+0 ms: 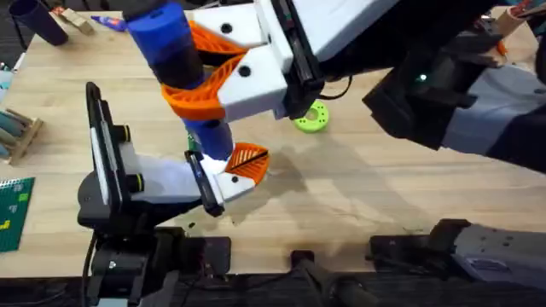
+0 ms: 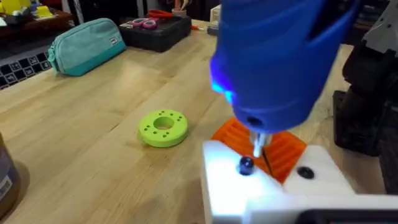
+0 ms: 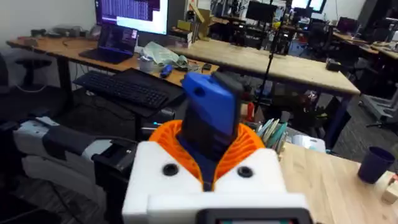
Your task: Pick up the gripper from the table and insert it into the empty holder that is missing its gripper. Then pick up a screw, insert it into the mounting hole, and use the screwdriver to tighten it. Finally, clean up the table by picking up the vegetable and placing it into the bucket.
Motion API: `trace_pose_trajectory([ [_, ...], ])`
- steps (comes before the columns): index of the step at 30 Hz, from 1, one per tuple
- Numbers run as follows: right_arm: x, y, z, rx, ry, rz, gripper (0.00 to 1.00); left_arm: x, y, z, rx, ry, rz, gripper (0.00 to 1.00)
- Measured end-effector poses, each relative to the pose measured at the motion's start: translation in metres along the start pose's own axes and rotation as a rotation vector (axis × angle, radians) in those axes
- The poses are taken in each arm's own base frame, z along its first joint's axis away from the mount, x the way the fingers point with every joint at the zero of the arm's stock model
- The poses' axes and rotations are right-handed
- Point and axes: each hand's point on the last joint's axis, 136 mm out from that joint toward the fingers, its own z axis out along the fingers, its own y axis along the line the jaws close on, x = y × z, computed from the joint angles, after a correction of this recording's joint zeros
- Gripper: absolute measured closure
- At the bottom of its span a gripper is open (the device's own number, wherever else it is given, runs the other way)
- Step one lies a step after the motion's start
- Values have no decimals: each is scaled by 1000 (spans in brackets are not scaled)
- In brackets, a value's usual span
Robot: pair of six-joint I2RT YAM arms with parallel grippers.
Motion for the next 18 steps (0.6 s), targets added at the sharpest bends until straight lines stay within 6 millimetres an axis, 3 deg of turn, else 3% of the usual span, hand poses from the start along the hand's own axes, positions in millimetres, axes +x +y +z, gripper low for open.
trace_pose_trajectory([
  [18, 6, -2, 1, 0, 5, -19, 952, 0, 0, 0, 0, 0, 0, 992],
])
